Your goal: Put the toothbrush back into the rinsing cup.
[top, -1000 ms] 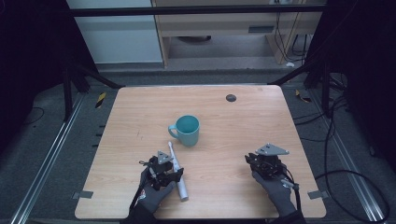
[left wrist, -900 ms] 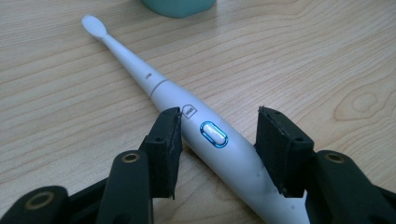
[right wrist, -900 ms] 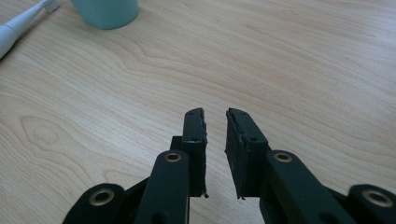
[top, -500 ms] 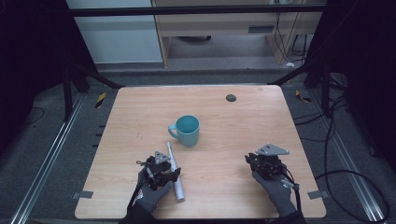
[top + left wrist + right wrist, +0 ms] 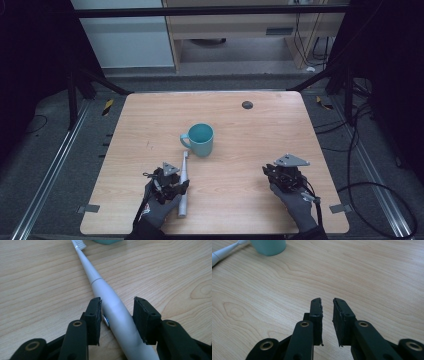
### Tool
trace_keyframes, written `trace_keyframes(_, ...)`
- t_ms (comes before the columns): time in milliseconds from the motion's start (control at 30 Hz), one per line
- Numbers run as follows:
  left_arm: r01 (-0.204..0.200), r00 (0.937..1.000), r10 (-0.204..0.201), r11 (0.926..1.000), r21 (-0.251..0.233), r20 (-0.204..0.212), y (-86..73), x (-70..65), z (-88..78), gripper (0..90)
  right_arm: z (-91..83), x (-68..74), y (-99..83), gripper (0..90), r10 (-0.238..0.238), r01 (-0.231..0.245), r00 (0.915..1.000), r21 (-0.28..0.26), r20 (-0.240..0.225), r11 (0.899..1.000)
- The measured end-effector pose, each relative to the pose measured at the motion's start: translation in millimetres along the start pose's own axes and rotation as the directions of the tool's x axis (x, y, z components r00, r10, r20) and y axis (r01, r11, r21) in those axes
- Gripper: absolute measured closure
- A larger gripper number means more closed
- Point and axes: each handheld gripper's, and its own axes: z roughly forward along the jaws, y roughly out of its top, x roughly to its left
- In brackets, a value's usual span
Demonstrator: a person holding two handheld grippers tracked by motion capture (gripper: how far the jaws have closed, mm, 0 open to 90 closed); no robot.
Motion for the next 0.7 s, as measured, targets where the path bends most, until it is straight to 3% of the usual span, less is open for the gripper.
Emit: trace_keyframes(700, 0.018, 0.9998, -0.018, 0.9992, 0.034, -0.001, -3.6, 21.5, -7.0, 65.1, -0.1, -0.6, -0.1, 78.1, -0.002, 0.002, 1.0000, 0.000, -0.001, 1.000)
